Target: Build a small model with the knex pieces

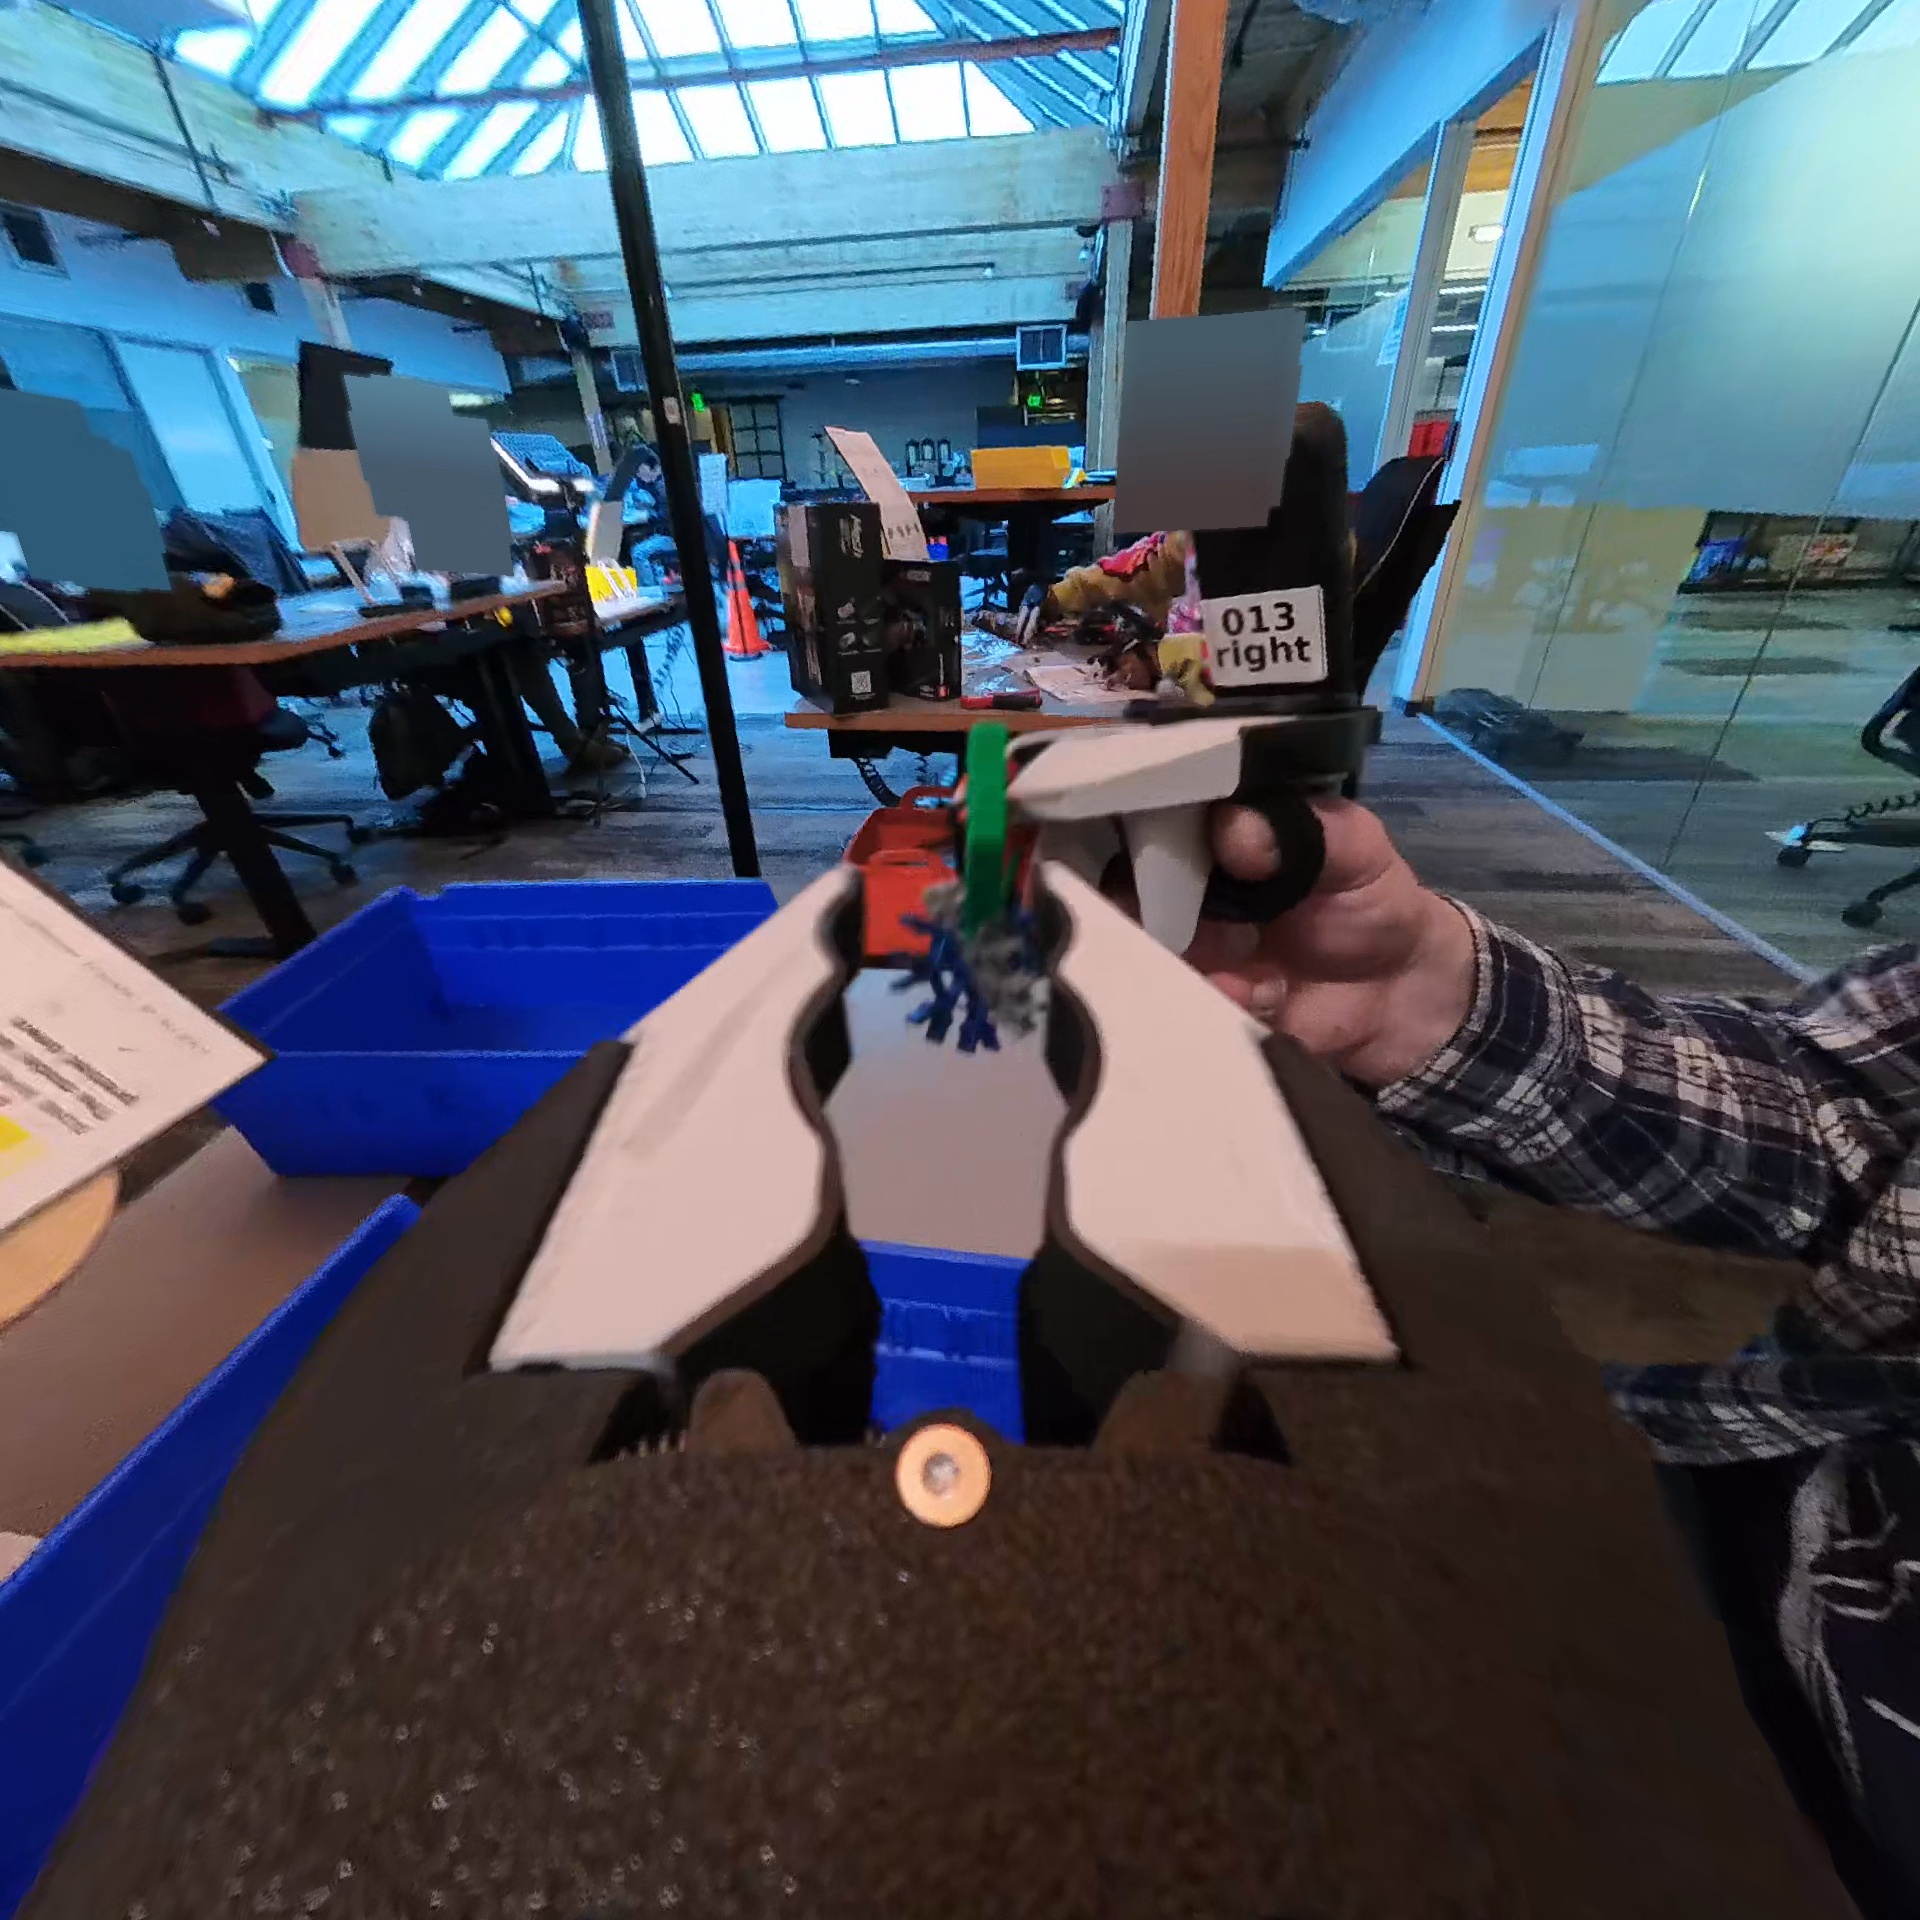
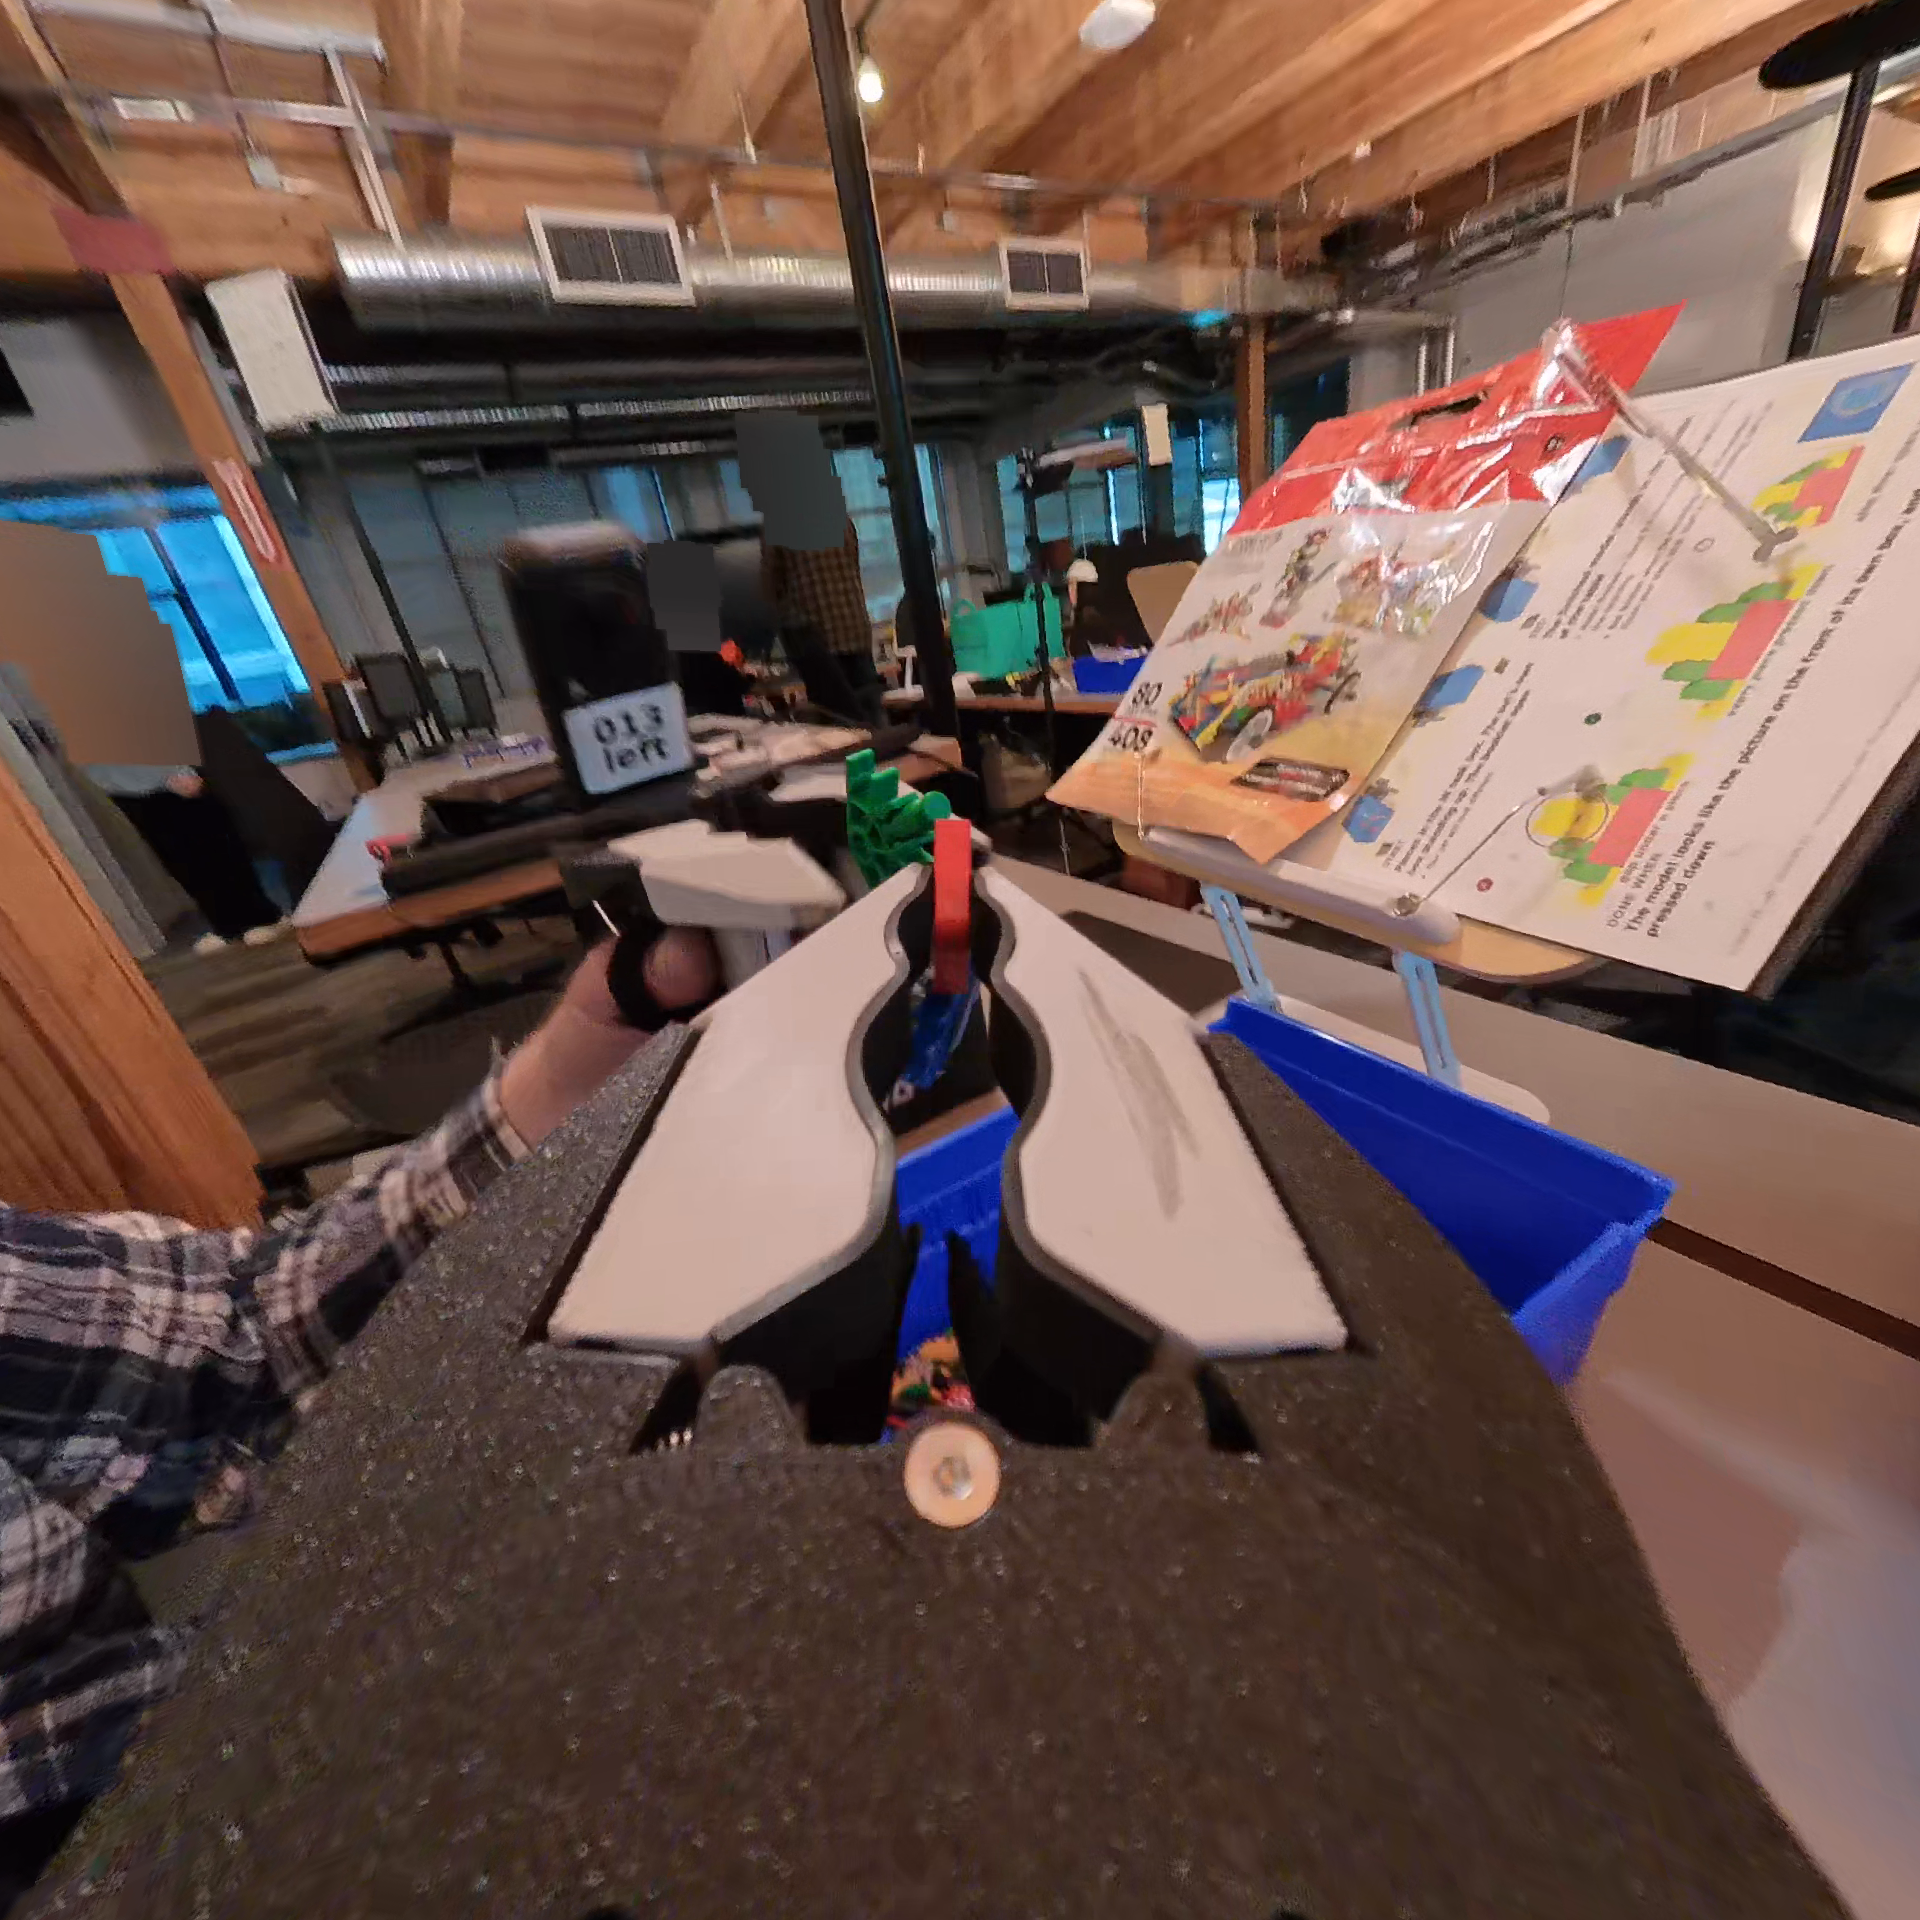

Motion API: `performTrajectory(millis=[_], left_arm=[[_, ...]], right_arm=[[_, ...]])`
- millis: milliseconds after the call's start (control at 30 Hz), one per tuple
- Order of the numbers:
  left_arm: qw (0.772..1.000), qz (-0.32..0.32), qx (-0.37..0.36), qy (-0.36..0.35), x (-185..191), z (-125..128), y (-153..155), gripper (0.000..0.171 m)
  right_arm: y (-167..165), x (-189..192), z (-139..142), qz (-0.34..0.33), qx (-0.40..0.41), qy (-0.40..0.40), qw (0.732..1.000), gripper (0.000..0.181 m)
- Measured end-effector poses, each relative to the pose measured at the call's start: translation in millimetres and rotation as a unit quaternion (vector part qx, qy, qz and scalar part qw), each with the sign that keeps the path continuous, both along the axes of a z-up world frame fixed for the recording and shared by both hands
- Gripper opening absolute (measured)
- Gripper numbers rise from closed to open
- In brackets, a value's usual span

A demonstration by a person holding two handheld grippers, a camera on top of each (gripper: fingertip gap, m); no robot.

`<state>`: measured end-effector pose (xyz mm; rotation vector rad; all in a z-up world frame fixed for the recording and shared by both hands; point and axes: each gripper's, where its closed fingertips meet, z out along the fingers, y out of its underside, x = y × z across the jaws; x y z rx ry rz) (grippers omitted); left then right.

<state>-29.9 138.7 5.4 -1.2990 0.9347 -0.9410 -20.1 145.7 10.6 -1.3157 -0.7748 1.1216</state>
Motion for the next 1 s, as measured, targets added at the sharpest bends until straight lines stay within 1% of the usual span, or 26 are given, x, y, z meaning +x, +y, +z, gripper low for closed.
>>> performTrajectory(millis=[33,100,133,167,200,267,367,433,567,633,700,800,967,1000], left_arm=[[1.0,-0.012,-0.013,-0.002,-0.6,-2.2,0.2,0.044],[0.998,-0.052,-0.043,-0.016,2.0,-4.7,-4.5,0.054],[0.997,-0.061,-0.049,-0.016,4.9,-7.1,-5.8,0.053],[0.997,-0.061,-0.048,-0.008,8.7,-10.5,-6.1,0.049],[0.998,-0.053,-0.041,0.001,12.5,-13.5,-5.6,0.041],[0.998,-0.045,-0.034,0.027,18.7,-20.7,-6.0,0.031],[0.997,-0.069,-0.038,0.013,19.5,-15.6,-14.1,0.03],[0.997,-0.069,-0.018,0.005,18.3,-11.3,-16.3,0.029],[0.998,-0.054,0.038,0.003,18.4,-5.0,-20.7,0.029],[0.996,-0.034,0.079,0.011,16.5,-1.5,-22.2,0.028],[0.994,-0.02,0.104,0.012,14.1,3.4,-23.9,0.028],[0.993,-0.006,0.118,0.011,12.1,4.2,-20.9,0.028],[0.99,-0.011,0.139,-0.008,9.0,7.5,-23.2,0.028],[0.99,-0.013,0.143,-0.012,8.5,8.0,-23.7,0.028]], right_arm=[[-0.2,2.6,4.0,0.002,-0.003,0.016,1.0,0.004],[0.1,6.3,9.1,0.002,-0.003,0.039,0.999,0.004],[0.4,6.4,8.5,0.0,0.0,0.04,0.999,0.004],[0.5,5.2,6.7,-0.003,0.004,0.034,0.999,0.004],[-0.8,3.4,5.1,-0.006,0.013,0.027,1.0,0.005],[-6.6,0.4,5.4,-0.006,0.033,0.022,0.999,0.004],[-15.5,-0.3,10.5,0.001,0.052,0.03,0.998,0.005],[-19.8,-0.6,12.7,0.014,0.047,0.037,0.998,0.005],[-26.5,0.8,18.0,0.047,0.011,0.071,0.996,0.006],[-28.5,1.1,20.2,0.069,-0.028,0.108,0.991,0.006],[-29.9,1.7,22.1,0.094,-0.061,0.147,0.983,0.005],[-27.5,1.6,22.8,0.107,-0.087,0.186,0.973,0.006],[-30.3,-0.5,24.5,0.13,-0.105,0.219,0.961,0.005],[-31.4,-1.0,25.2,0.134,-0.108,0.224,0.959,0.007]])
